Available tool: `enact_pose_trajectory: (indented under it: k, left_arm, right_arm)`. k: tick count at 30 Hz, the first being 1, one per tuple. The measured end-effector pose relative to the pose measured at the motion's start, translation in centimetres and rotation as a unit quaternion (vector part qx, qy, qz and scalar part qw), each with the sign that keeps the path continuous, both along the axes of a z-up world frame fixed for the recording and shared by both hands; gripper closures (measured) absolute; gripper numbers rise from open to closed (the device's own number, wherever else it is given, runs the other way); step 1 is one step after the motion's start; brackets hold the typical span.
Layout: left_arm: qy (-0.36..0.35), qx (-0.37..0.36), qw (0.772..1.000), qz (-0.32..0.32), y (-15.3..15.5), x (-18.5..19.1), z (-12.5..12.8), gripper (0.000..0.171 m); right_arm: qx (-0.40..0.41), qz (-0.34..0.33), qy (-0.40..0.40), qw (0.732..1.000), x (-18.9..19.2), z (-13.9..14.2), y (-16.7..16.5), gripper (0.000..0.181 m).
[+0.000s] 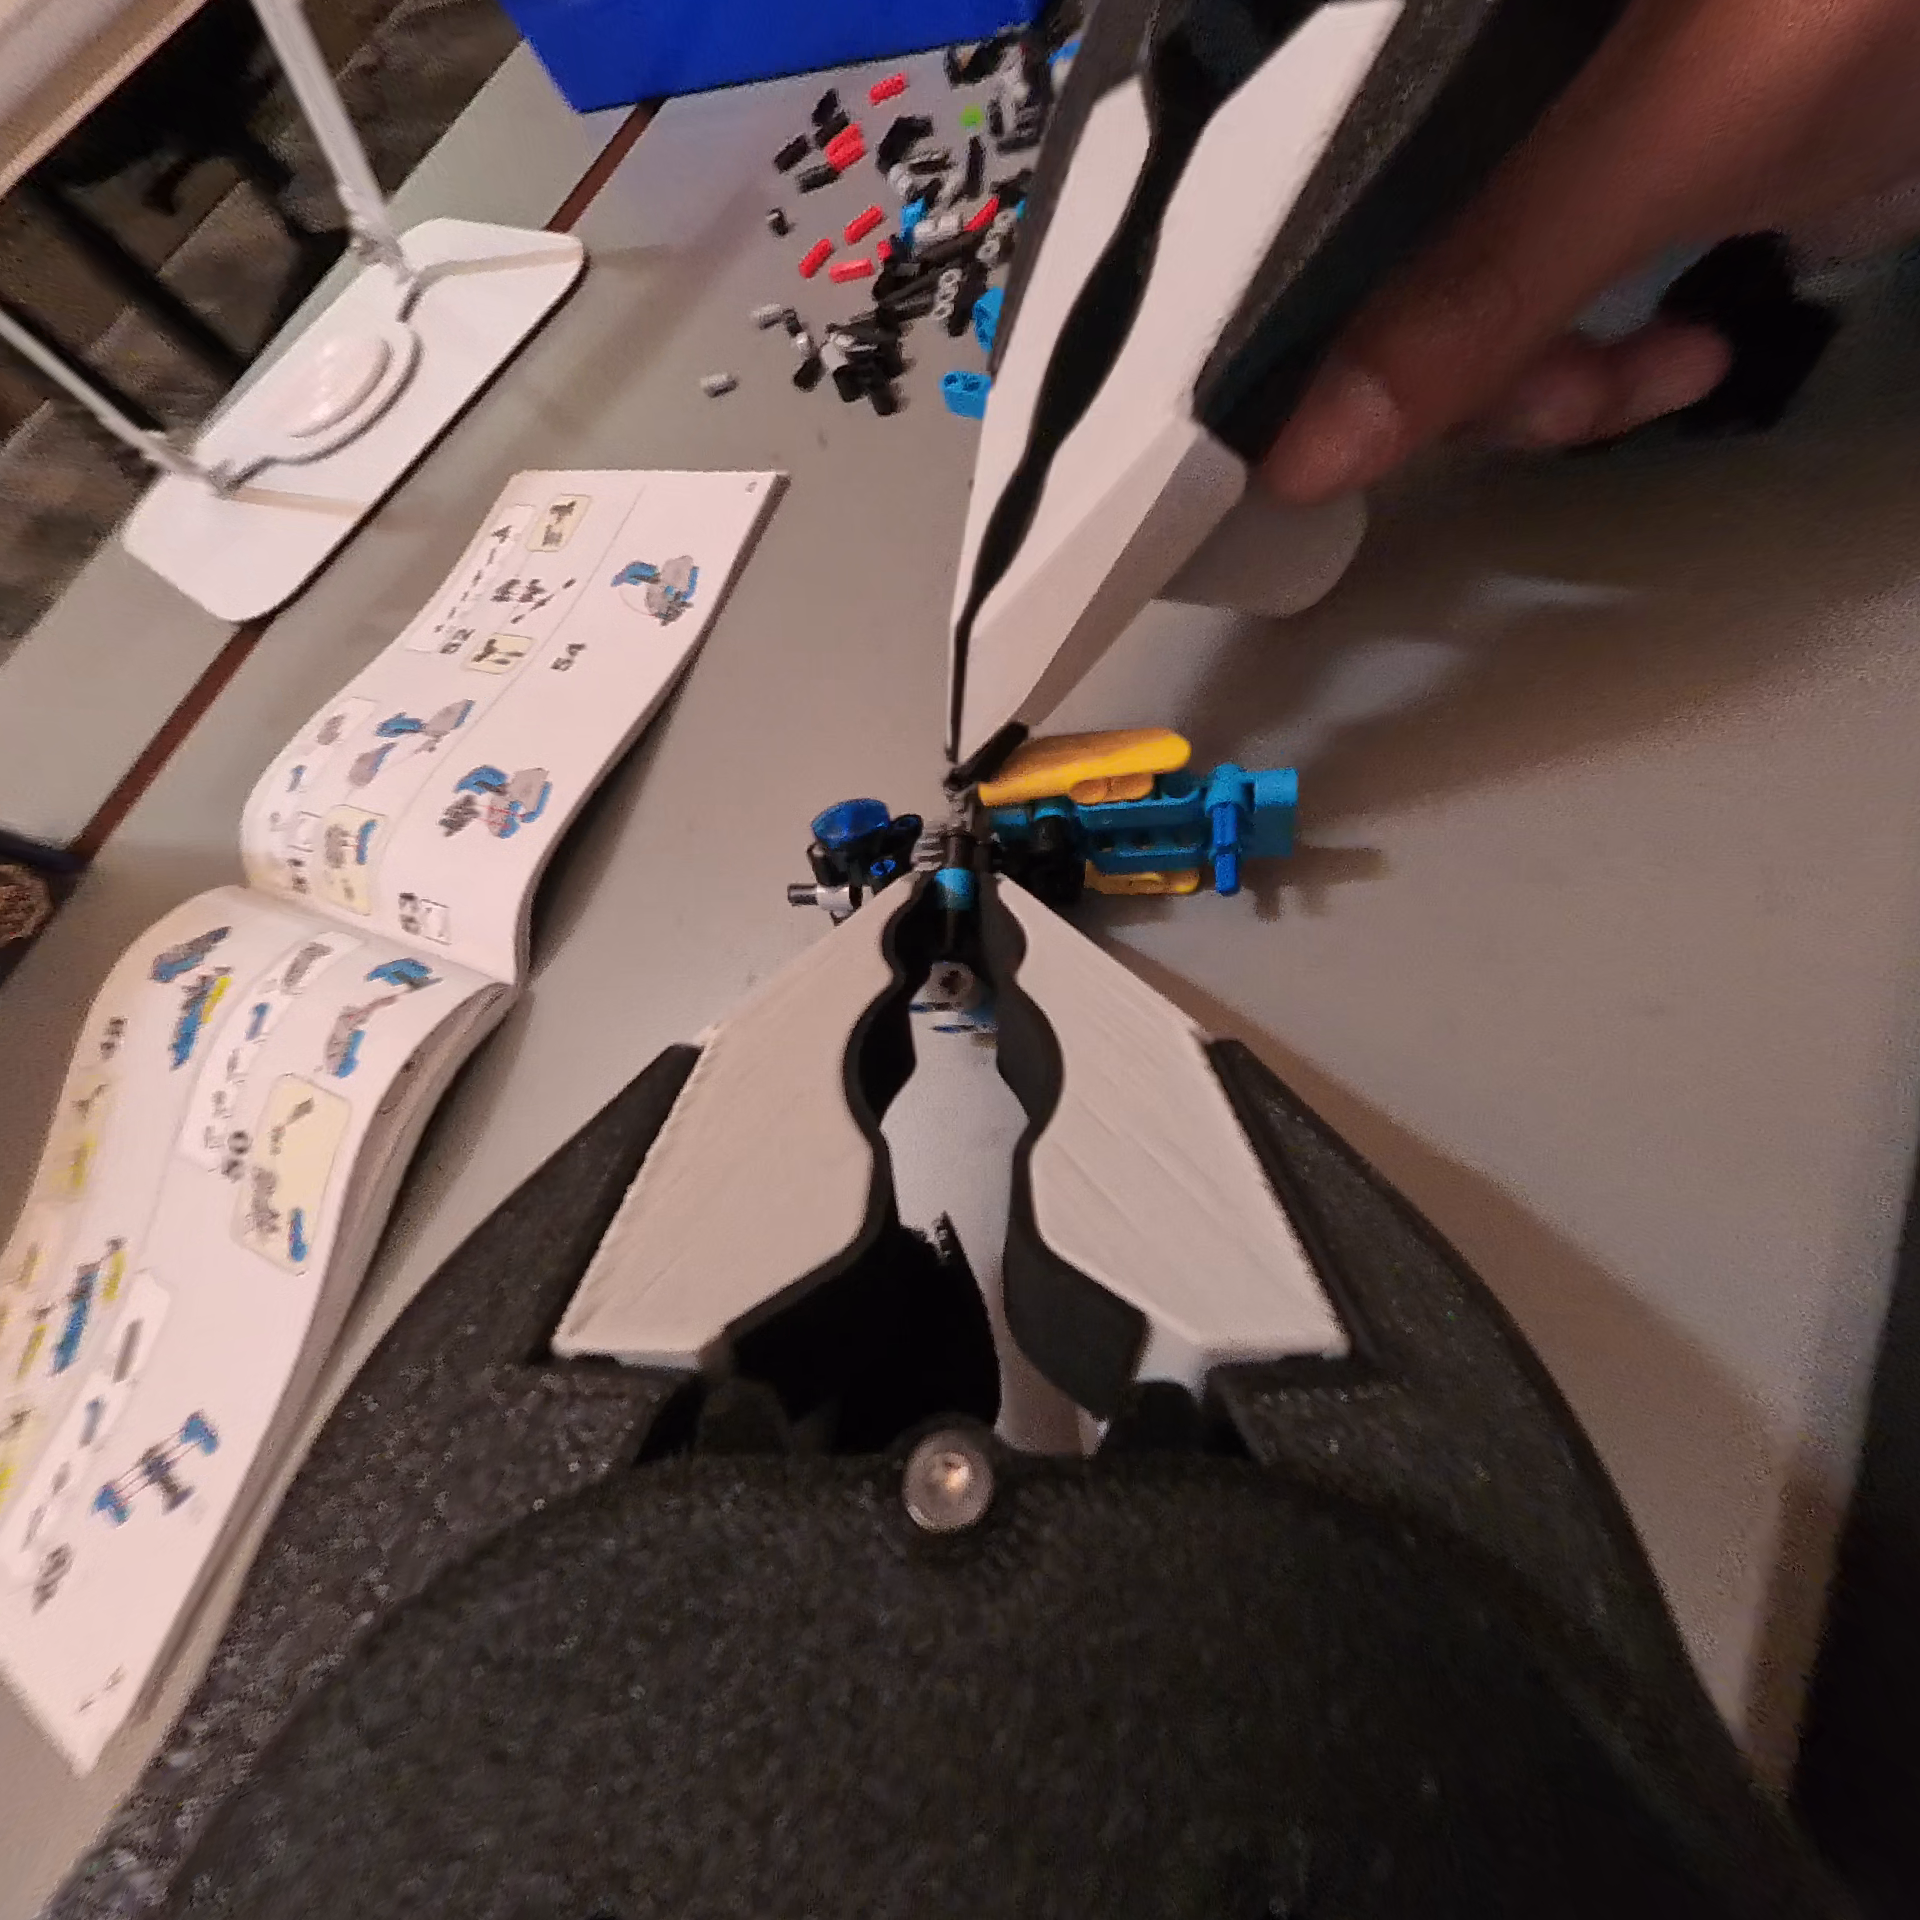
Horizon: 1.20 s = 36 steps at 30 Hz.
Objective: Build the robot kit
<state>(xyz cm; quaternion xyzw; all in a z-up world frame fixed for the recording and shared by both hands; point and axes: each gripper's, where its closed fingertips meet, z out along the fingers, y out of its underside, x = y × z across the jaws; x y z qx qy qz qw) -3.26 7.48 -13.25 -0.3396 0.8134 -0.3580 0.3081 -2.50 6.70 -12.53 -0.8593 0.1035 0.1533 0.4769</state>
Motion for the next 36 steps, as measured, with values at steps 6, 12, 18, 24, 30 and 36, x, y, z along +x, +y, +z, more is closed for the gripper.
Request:
enact_pose_trajectory:
  k: [6, 12, 18, 24, 30, 36]
  left_arm:
    - [-0.012, -0.006, 0.997, -0.070, -0.9, -0.7, 0.0, 0.164]
    - [0.002, -0.031, 0.992, -0.120, -1.1, -0.9, 0.0, 0.164]
    - [0.008, -0.040, 0.991, -0.128, -1.1, -0.8, 0.0, 0.164]
    - [0.009, -0.037, 0.991, -0.127, -1.2, -0.9, 0.0, 0.164]
    - [-0.004, -0.015, 0.990, -0.137, -1.4, -1.1, 0.0, 0.164]
    - [-0.011, -0.008, 0.991, -0.136, -1.4, -1.1, 0.0, 0.164]
  right_arm:
    - [0.098, 0.114, -0.042, 0.988, 0.1, 2.0, -0.5, 0.157]
    - [0.135, 0.247, -0.013, 0.959, -2.5, 2.7, -3.0, 0.135]
    - [0.066, 0.236, -0.140, 0.960, -2.7, -0.3, -1.9, 0.131]
    - [0.061, 0.241, -0.136, 0.959, -2.9, -0.4, -1.6, 0.134]
    - [0.057, 0.259, -0.118, 0.957, -3.4, -0.4, -1.7, 0.135]
    - [0.056, 0.226, -0.109, 0.966, -2.5, 0.1, -1.9, 0.127]
